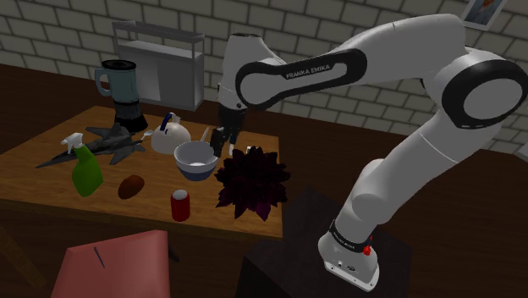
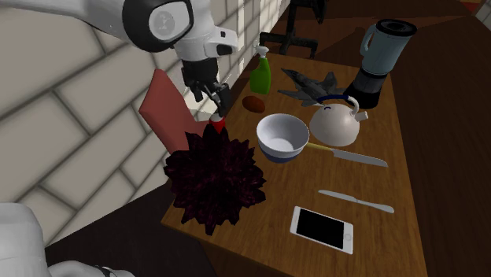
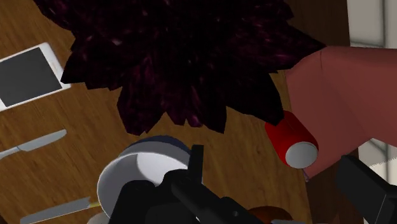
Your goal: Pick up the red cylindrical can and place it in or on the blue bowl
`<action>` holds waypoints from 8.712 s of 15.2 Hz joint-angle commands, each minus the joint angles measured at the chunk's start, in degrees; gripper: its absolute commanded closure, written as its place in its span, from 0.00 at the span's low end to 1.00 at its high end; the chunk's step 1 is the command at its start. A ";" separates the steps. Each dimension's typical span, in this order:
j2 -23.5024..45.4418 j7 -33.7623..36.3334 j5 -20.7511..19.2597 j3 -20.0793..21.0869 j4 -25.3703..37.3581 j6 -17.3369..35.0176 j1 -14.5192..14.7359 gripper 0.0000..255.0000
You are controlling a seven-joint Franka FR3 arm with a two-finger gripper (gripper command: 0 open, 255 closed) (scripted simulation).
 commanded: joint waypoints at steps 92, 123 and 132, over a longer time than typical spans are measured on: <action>36.69 -3.46 -13.41 0.22 46.73 -16.50 -4.99 1.00; 43.52 -5.91 -15.22 -1.69 42.36 -5.44 -6.89 1.00; 42.08 -6.32 -14.64 -1.39 46.06 -10.51 -6.84 0.00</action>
